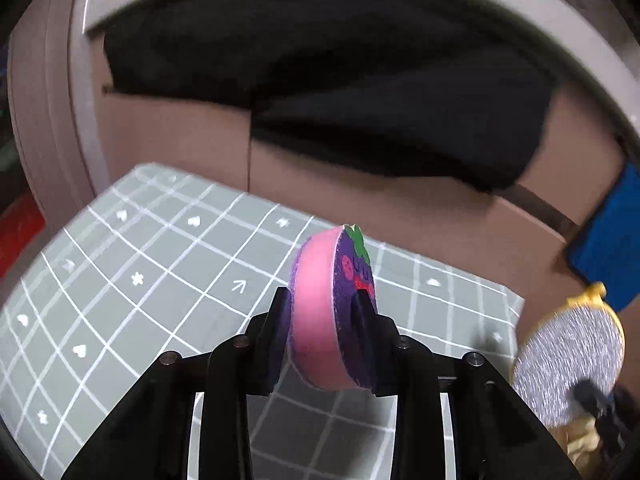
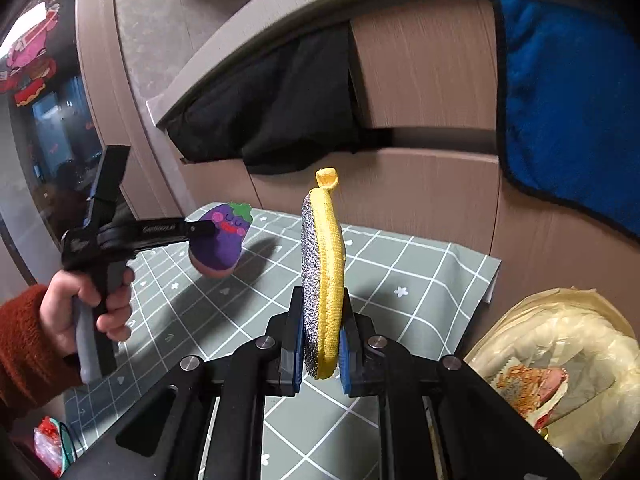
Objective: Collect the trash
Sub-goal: 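Carry the eggplant sponge and scouring pad over the bin and release both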
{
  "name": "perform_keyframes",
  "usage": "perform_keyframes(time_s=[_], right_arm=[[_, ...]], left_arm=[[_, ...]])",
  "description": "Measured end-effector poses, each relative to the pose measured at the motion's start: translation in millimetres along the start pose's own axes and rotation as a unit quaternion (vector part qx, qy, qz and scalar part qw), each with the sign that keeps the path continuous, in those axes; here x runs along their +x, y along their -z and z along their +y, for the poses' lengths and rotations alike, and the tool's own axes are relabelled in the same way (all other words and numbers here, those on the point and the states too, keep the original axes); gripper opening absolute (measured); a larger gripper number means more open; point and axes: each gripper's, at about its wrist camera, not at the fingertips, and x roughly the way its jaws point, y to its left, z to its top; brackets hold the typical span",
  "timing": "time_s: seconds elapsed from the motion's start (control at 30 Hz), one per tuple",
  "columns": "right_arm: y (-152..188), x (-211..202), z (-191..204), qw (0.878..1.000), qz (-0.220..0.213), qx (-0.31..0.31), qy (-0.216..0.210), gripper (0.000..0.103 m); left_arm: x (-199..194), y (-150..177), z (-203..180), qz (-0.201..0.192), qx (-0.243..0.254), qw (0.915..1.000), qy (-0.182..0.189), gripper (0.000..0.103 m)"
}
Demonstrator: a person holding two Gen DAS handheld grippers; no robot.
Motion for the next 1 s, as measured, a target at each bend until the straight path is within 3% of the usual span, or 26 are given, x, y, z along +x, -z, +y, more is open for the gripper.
perform_keyframes(time_s=[0.23, 0.5, 0.6, 0.8, 1.0], right_arm=[[-12.5, -42.7, 10.5, 0.999, -0.032, -0.020, 0.023, 0.013], [-19.4, -109.3, 13.1, 0.994, -0.074, -0.037, 0.068, 0.013], [-18.5, -135.9, 6.7, 0.992, -0.086, -0.034, 0.091, 0.013], [-9.8, -170.9, -13.5, 0.987, -0.097, -0.020, 0.130, 0.013], [7.5, -187.6, -48.6, 0.983, -0.088, 0.007, 0.160, 0.013]], left_arm=[[-71.2, 10.7, -45.4, -0.055, 0.055, 0.9968, 0.019, 0.032], [-129.5, 31.3, -102.8, -0.091, 0.088, 0.9881, 0.088, 0.032], [-135.3, 41.9, -127.4, -0.072, 0.095, 0.9847, 0.127, 0.032], [-135.5, 59.6, -167.3, -0.067, 0.114, 0.9774, 0.165, 0.032], [-108.6, 79.6, -205.8, -0.020, 0.129, 0.9712, 0.200, 0.032]])
